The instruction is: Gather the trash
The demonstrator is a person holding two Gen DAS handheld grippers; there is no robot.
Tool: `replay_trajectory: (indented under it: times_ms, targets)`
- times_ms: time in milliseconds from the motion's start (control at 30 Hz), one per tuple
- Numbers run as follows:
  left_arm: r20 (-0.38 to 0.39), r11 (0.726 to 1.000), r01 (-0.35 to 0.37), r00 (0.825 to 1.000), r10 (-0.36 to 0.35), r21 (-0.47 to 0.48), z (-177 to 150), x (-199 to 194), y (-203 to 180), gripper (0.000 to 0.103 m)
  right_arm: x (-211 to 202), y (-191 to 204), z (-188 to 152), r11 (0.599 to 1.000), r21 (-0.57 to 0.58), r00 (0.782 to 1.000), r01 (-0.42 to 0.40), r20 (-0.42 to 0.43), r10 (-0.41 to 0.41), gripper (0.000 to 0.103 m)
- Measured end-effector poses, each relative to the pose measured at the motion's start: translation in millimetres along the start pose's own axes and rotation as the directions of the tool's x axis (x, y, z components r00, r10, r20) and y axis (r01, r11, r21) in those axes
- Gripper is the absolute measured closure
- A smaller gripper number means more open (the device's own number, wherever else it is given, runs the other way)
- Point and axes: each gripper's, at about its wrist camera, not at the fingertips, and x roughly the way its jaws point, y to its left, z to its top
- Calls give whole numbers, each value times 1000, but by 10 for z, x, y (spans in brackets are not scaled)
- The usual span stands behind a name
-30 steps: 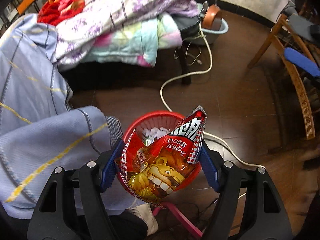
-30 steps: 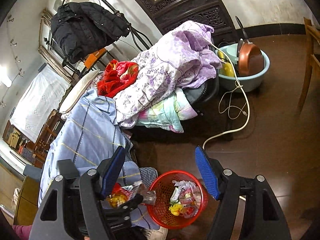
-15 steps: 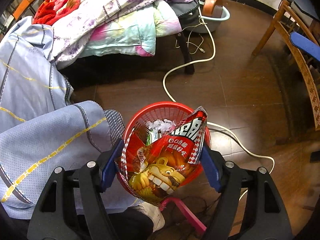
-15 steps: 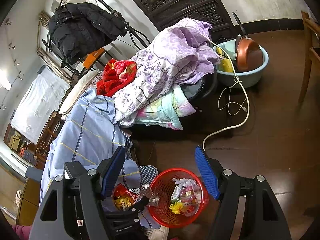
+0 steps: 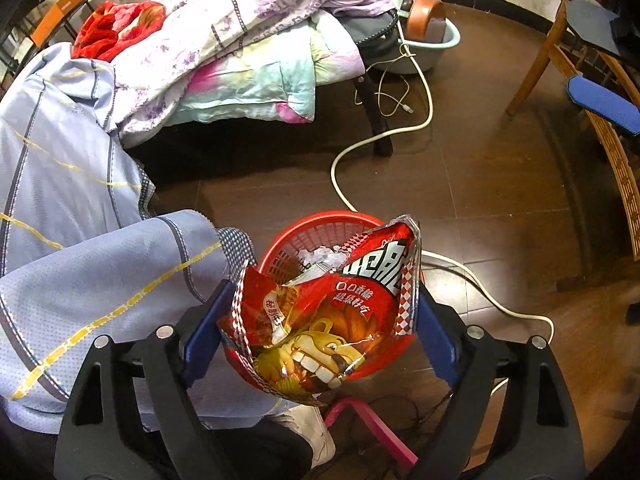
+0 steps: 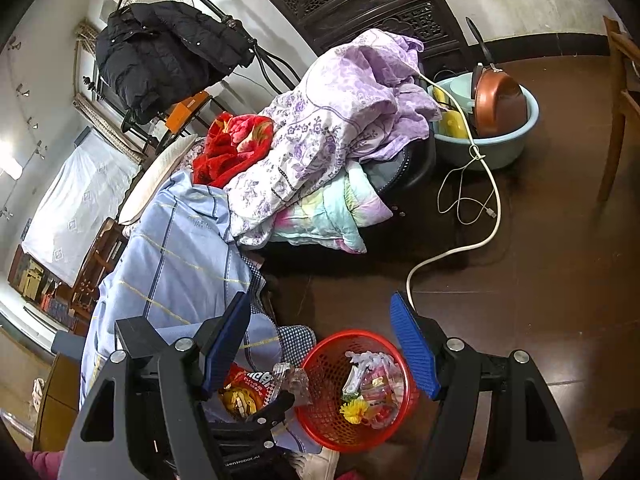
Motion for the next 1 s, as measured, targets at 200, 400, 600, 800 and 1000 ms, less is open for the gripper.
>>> replay_trajectory:
  times_ms: [200,400,600,800,1000]
  targets:
    - [11,1000,11,1000,-11,-3,-10,-35,-2,13,9,25,-7,1000,-2,1000,-2,-8,2,32]
    - [-8,999,35,999,-35,-13,-9,-13,8,10,10,24,-11,1000,1,1000,-2,-9,2,32]
    - [-9,999,45,999,-45,-18,-10,-13,18,8,29,7,-30,1000,11,1000,-5,-16,5,32]
    - [-3,999,46,999,-46,-11,-9,-27,9,8,46,5,-50,1000,14,1000,-7,-24,8,32]
    - [50,999,26,998,-25,-31,-2,-164,73,8,46,14,-45,1000,12,999,-4,-33,5,32]
